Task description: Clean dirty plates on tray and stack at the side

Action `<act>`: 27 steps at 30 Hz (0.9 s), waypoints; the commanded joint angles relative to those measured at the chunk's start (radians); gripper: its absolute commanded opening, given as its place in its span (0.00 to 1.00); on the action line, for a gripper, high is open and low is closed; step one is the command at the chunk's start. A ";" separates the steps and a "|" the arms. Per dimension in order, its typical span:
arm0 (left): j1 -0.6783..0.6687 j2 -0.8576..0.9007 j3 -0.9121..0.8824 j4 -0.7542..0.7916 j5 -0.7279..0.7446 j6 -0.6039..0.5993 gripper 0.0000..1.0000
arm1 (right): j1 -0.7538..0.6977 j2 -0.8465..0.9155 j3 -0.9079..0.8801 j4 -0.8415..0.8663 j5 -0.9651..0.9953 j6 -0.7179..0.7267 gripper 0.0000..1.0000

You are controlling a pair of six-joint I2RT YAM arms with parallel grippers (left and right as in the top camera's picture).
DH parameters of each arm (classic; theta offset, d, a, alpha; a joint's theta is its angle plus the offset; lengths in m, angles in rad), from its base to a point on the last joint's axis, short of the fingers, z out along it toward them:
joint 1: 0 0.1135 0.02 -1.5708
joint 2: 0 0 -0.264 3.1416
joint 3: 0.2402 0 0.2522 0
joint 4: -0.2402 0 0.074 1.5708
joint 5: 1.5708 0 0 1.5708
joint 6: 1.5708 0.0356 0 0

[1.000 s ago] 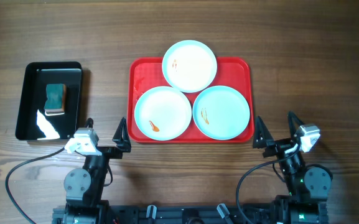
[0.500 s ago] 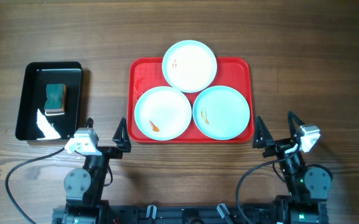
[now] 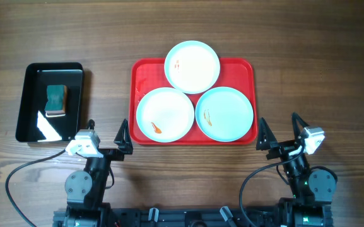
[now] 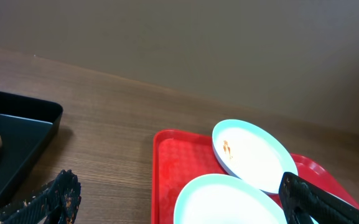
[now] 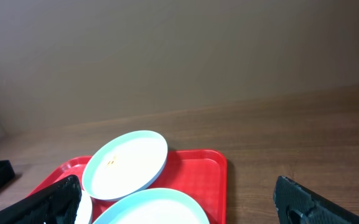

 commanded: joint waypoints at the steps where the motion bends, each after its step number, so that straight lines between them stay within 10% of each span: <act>1: 0.007 0.000 0.000 -0.009 0.030 -0.009 1.00 | -0.003 0.003 -0.002 0.004 -0.022 0.015 1.00; 5: 0.007 0.000 0.000 0.021 0.110 -0.075 1.00 | -0.003 0.003 -0.002 0.004 -0.022 0.015 1.00; 11: 0.007 0.000 0.000 0.100 0.594 -0.590 1.00 | -0.003 0.003 -0.002 0.004 -0.022 0.014 1.00; 15: 0.007 0.000 0.000 0.108 0.670 -0.748 1.00 | -0.003 0.003 -0.002 0.004 -0.022 0.014 1.00; 27: 0.008 0.002 0.035 0.310 0.762 -0.748 1.00 | -0.003 0.003 -0.002 0.004 -0.022 0.015 1.00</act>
